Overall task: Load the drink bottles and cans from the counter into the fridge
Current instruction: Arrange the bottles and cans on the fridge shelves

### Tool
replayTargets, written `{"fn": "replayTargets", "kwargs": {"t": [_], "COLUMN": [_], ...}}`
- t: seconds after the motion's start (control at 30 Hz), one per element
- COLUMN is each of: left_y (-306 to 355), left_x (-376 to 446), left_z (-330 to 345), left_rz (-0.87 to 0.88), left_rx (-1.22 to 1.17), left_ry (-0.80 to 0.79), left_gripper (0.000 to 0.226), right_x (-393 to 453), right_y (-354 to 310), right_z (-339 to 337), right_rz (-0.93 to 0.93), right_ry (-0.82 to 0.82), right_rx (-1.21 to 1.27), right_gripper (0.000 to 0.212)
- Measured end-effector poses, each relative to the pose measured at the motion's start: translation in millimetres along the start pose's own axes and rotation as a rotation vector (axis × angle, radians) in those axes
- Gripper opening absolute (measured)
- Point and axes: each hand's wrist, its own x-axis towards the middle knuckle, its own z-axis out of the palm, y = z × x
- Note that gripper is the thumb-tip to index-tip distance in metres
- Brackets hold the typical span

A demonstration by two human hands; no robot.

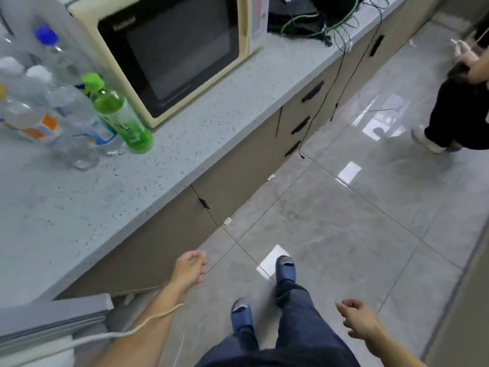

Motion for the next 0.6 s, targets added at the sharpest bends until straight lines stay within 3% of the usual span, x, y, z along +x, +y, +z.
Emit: {"fn": "replayTargets", "kwargs": {"t": [0.13, 0.3, 0.5, 0.6], "left_y": [-6.6, 11.6, 66.7, 96.8], "left_x": [-3.2, -19.9, -44.3, -49.7], "left_z": [-6.1, -8.5, -19.9, -42.4], "left_rz": [-0.053, -0.106, 0.042, 0.112], "left_rx": [-0.047, -0.116, -0.309, -0.420], "left_ry": [0.136, 0.319, 0.453, 0.532], "left_gripper": [0.015, 0.018, 0.018, 0.022], "right_x": [42.9, 61.1, -9.9, -61.3], "right_y": [-86.4, -233.8, -390.0, -443.3], "right_z": [-2.7, 25.6, 99.3, 142.0], "right_rz": [-0.099, -0.410, -0.897, -1.094], "right_ry": [-0.069, -0.232, -0.474, -0.555], "right_rx": [-0.111, -0.218, -0.250, -0.268], "right_gripper": [0.013, 0.015, 0.022, 0.038]}}
